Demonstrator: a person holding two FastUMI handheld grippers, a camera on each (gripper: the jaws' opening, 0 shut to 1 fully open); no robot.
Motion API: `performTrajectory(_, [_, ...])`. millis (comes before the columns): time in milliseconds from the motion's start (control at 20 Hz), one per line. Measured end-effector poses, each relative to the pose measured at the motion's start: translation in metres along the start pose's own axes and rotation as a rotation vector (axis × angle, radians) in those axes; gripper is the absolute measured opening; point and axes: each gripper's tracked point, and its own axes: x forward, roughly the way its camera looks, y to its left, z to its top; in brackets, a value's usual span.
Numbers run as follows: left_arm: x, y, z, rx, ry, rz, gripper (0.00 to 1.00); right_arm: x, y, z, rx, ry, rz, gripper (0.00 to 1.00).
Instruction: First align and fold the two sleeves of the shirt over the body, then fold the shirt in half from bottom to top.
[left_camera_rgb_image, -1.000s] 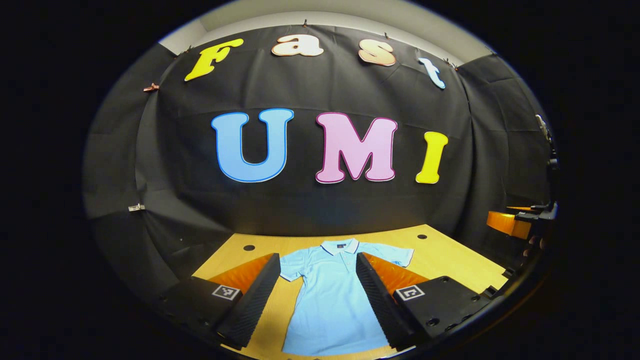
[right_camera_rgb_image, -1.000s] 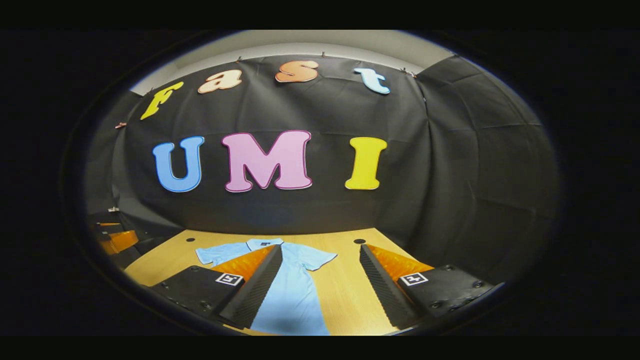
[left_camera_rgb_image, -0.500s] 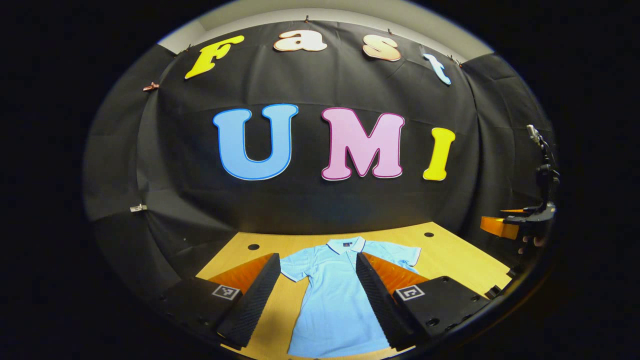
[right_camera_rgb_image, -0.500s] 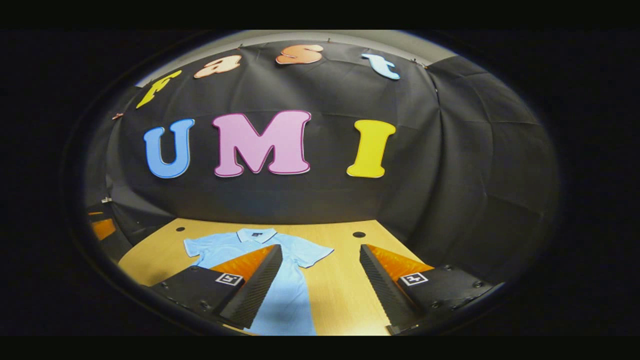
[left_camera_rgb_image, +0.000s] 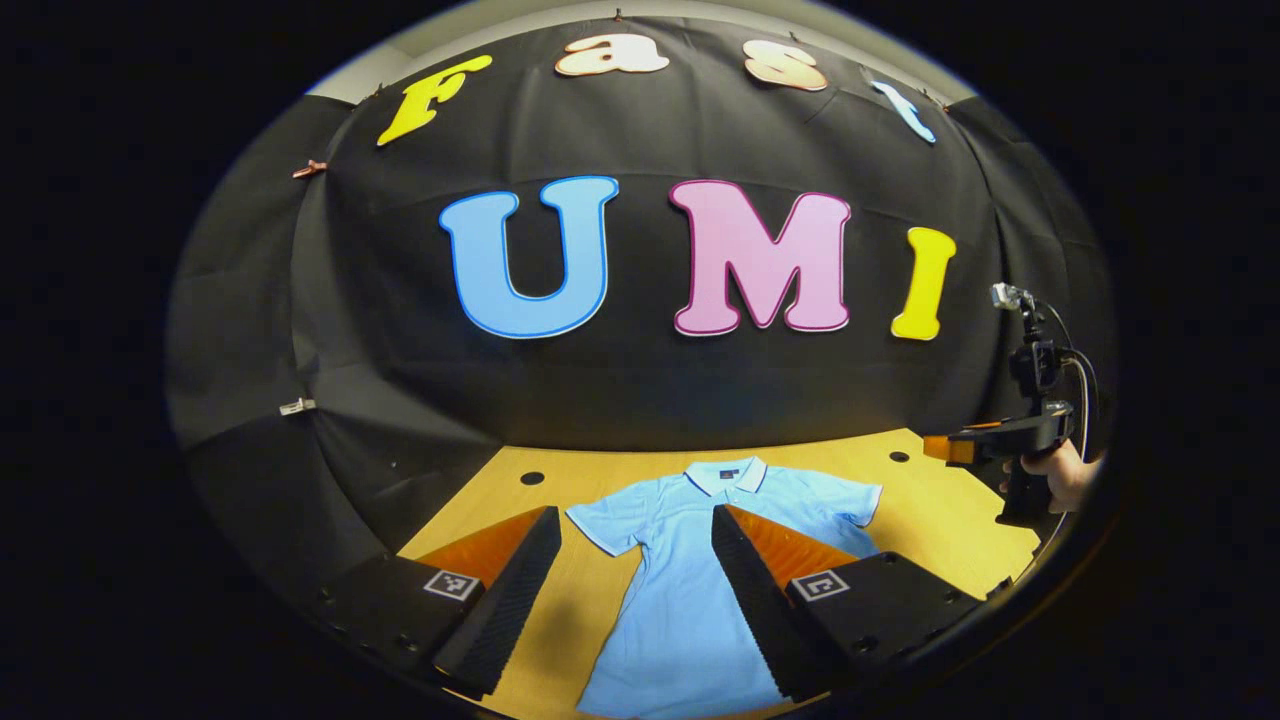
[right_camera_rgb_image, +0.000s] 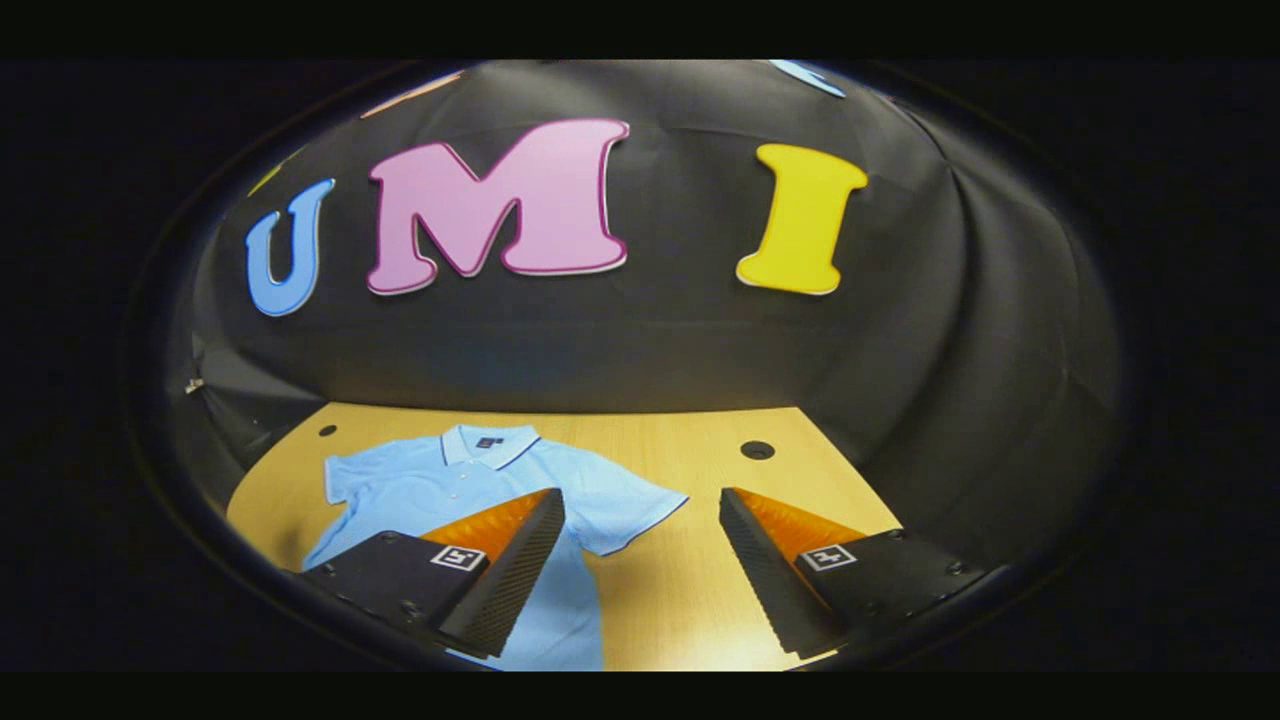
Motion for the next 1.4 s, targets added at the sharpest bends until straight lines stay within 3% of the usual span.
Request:
performTrajectory(250, [0.02, 0.001, -0.016, 0.0, 0.048, 0.058, 0.98, 0.103, -0.01, -0.053, -0.017, 0.171, -0.007, 0.98])
performTrajectory(450, [0.031, 0.0, -0.029, -0.009, 0.076, 0.071, 0.97, 0.154, -0.018, -0.097, -0.034, 0.294, -0.023, 0.98])
performTrajectory(750, [0.041, -0.004, -0.042, -0.001, 0.098, 0.068, 0.97, 0.186, -0.021, -0.121, 0.05, 0.338, -0.006, 0.98])
performTrajectory(800, [0.043, -0.005, -0.043, -0.005, 0.1, 0.07, 0.97, 0.185, -0.022, -0.12, 0.054, 0.326, 0.0, 0.92])
performTrajectory(850, [0.044, -0.005, -0.045, -0.011, 0.103, 0.07, 0.97, 0.187, -0.023, -0.122, 0.045, 0.327, 0.006, 0.96])
performTrajectory(950, [0.047, -0.008, -0.05, -0.019, 0.109, 0.071, 0.97, 0.188, -0.018, -0.12, 0.03, 0.316, 0.034, 0.95])
performTrajectory(1100, [0.046, -0.012, -0.057, -0.02, 0.118, 0.07, 0.98, 0.191, -0.007, -0.119, 0.019, 0.304, 0.061, 0.72])
performTrajectory(1200, [0.044, -0.012, -0.063, -0.015, 0.127, 0.071, 0.98, 0.19, -0.005, -0.118, 0.022, 0.307, 0.047, 0.32])
performTrajectory(1300, [0.044, -0.011, -0.067, -0.015, 0.133, 0.074, 0.98, 0.189, -0.006, -0.117, 0.053, 0.32, 0.034, 0.37])
performTrajectory(1400, [0.04, -0.009, -0.071, -0.02, 0.141, 0.083, 0.98, 0.193, -0.005, -0.117, 0.061, 0.326, 0.017, 0.01])
